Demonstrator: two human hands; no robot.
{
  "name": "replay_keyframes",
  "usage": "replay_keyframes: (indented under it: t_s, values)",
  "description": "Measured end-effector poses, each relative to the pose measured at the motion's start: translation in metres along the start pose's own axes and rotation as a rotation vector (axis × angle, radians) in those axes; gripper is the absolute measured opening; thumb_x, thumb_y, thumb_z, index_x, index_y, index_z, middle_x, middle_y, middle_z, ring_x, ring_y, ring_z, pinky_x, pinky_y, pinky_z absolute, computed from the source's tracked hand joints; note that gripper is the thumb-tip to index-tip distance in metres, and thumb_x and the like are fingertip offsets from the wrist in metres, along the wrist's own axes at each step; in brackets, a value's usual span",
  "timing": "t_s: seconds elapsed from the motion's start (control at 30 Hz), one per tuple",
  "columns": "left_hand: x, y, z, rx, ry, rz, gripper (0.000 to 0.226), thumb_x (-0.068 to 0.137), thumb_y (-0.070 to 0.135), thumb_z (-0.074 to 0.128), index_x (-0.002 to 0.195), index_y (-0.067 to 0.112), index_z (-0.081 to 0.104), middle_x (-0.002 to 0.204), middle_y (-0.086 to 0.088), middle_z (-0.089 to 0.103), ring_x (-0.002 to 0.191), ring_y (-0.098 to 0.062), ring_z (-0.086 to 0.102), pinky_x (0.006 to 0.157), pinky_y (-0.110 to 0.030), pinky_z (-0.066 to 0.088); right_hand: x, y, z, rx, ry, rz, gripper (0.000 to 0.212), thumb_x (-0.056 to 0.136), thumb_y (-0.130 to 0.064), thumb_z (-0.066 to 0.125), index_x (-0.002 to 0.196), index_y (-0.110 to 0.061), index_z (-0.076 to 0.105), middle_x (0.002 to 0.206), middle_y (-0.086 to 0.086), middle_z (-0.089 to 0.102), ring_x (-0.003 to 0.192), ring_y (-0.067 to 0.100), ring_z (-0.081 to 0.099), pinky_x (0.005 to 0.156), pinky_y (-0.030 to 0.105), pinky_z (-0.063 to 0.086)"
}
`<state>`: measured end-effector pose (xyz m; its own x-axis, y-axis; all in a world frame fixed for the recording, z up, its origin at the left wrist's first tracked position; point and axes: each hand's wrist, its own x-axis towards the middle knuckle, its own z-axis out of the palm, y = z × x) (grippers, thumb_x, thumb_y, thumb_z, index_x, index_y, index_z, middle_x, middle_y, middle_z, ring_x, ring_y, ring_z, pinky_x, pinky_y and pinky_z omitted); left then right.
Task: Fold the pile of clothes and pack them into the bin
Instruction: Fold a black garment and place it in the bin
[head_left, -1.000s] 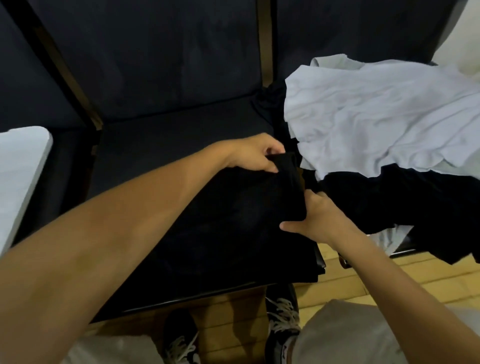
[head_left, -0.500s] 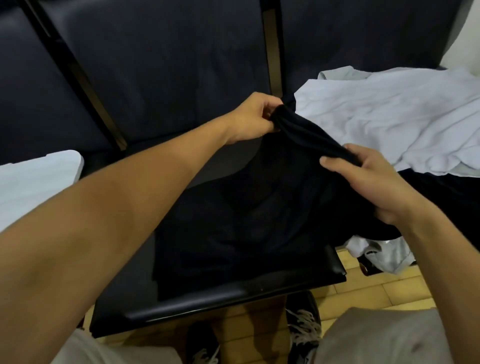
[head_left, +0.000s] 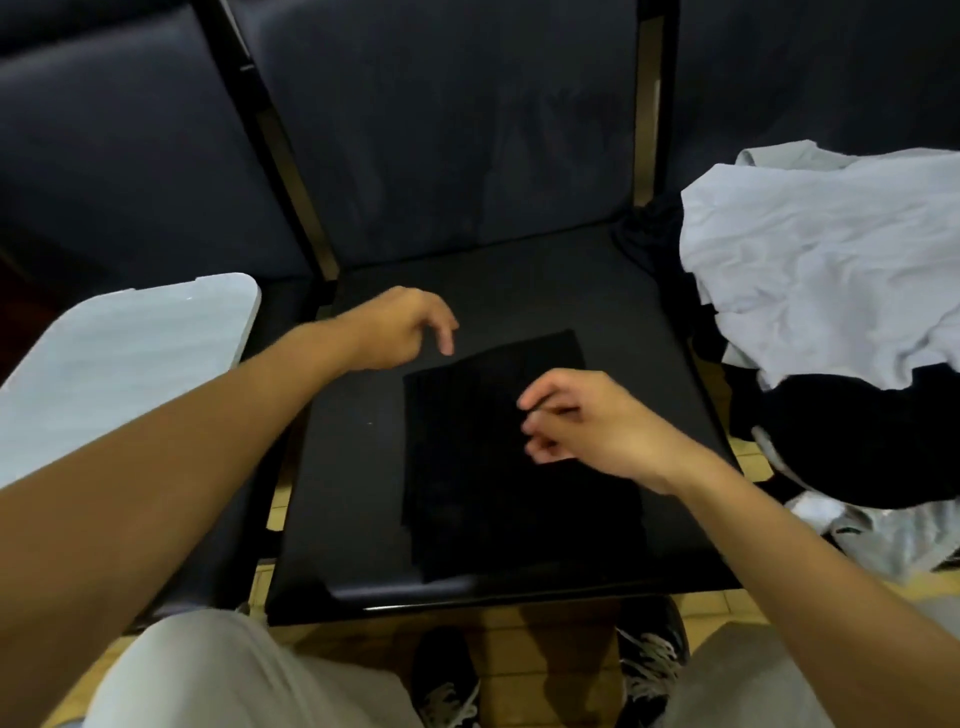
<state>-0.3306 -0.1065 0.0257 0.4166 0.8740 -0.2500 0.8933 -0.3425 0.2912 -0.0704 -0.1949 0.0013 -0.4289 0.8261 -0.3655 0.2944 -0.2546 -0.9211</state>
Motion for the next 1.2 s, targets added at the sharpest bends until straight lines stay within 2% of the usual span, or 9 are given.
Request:
replay_keyframes:
  t_s: [0.07,0.2,0.3,0.37,0.47,0.57,0.67,0.87,1.2]
  values:
    - [0.015,0.029,0.019,0.096,0.004,0.158,0.05,0.079,-0.013,0.051,0.112,0.018,0.072,0.133,-0.002,0.06,0.127,-0.021,0.052,0.106,-0.023,0.033,0.005,0.013,-0.016,-0.36,0.168,0.084,0.014,0.093,-0.019,0.065,0.107,-0.015,0.065,0.101,0.007,0.071,0.085,0.019,0.072,0.079,0.028,0.058]
    - [0.053,0.078,0.059,0.375,-0.178,0.353,0.077,0.085,0.011,0.07,0.15,0.029,0.034,0.158,0.006,0.03,0.149,-0.015,0.018,0.118,-0.036,0.016,0.01,0.033,-0.019,-0.732,0.195,0.338,0.066,0.085,-0.042,0.073,0.138,-0.018,0.043,0.133,0.007,0.052,0.122,0.026,0.053,0.096,0.036,0.046]
    - [0.067,0.094,0.065,0.586,-0.216,0.437,0.063,0.08,0.023,0.075,0.137,0.028,0.049,0.136,0.004,0.051,0.136,-0.019,0.036,0.118,-0.042,0.014,0.017,0.039,-0.013,-0.549,0.208,0.327,0.072,0.079,-0.036,0.08,0.137,-0.017,0.043,0.128,0.007,0.057,0.116,0.024,0.058,0.088,0.035,0.051]
    - [0.065,0.094,0.053,0.716,-0.109,0.479,0.037,0.079,0.037,0.074,0.113,0.027,0.062,0.114,0.006,0.056,0.117,-0.019,0.045,0.11,-0.039,0.025,0.022,0.04,-0.013,-0.505,0.19,0.315,0.056,0.079,-0.035,0.08,0.125,-0.018,0.054,0.116,0.004,0.063,0.101,0.02,0.062,0.079,0.032,0.053]
    - [0.035,0.078,0.03,0.787,-0.005,0.507,0.034,0.08,0.043,0.069,0.109,0.026,0.064,0.118,0.004,0.055,0.118,-0.022,0.044,0.109,-0.039,0.026,0.027,0.027,-0.018,-0.618,0.142,0.291,0.028,0.083,-0.042,0.074,0.104,-0.025,0.069,0.097,0.0,0.066,0.089,0.018,0.065,0.063,0.026,0.047]
    - [-0.028,0.063,0.011,0.63,0.025,0.361,0.028,0.087,0.039,0.064,0.111,0.028,0.056,0.11,0.007,0.062,0.107,-0.019,0.056,0.104,-0.036,0.035,0.018,-0.006,-0.018,-0.802,0.14,0.035,0.015,0.087,-0.046,0.069,0.083,-0.032,0.068,0.086,-0.006,0.06,0.09,0.017,0.062,0.069,0.027,0.047]
    - [-0.113,0.051,-0.005,0.416,0.17,0.059,0.032,0.093,0.043,0.06,0.114,0.024,0.044,0.085,0.004,0.062,0.083,-0.026,0.064,0.074,-0.037,0.047,-0.002,-0.057,0.009,-1.014,0.057,-0.284,0.02,0.093,-0.047,0.059,0.105,-0.034,0.068,0.103,-0.012,0.062,0.103,0.014,0.058,0.093,0.036,0.045]
    - [-0.321,0.022,-0.012,0.351,0.428,-0.343,0.029,0.091,0.041,0.048,0.111,0.025,0.061,0.077,-0.002,0.067,0.072,-0.032,0.063,0.058,-0.04,0.05,-0.038,-0.132,0.154,-1.113,-0.043,-0.717,0.029,0.093,-0.02,0.056,0.111,-0.041,0.062,0.093,-0.005,0.059,0.088,0.02,0.059,0.076,0.038,0.051]
    - [-0.61,0.036,0.112,-0.037,0.635,-0.893,0.018,0.083,0.025,0.061,0.1,0.021,0.065,0.092,0.004,0.061,0.077,-0.021,0.061,0.061,-0.039,0.049,-0.099,-0.132,0.415,-1.162,-0.705,-0.807,0.024,0.09,-0.008,0.05,0.096,-0.026,0.065,0.089,0.0,0.062,0.082,0.023,0.059,0.068,0.038,0.048]
